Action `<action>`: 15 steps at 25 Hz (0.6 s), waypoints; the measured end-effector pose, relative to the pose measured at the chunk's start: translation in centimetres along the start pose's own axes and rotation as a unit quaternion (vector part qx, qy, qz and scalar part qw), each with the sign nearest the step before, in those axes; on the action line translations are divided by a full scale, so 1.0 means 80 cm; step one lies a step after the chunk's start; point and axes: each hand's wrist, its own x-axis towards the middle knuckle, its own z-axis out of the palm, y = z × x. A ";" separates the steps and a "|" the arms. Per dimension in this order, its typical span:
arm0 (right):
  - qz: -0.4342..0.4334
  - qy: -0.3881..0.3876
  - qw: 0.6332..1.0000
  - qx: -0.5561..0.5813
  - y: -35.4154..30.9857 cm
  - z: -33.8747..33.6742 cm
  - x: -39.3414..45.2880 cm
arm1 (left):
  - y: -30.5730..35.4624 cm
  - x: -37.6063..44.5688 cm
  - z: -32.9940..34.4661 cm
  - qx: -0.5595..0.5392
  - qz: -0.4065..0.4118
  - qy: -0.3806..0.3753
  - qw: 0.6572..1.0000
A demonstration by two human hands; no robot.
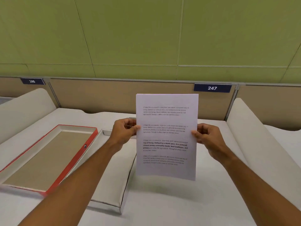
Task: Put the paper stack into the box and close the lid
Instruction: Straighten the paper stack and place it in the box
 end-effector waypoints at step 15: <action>0.273 0.066 0.958 -0.064 0.052 0.295 0.046 | -0.118 0.059 -0.230 0.022 -0.251 0.043 0.967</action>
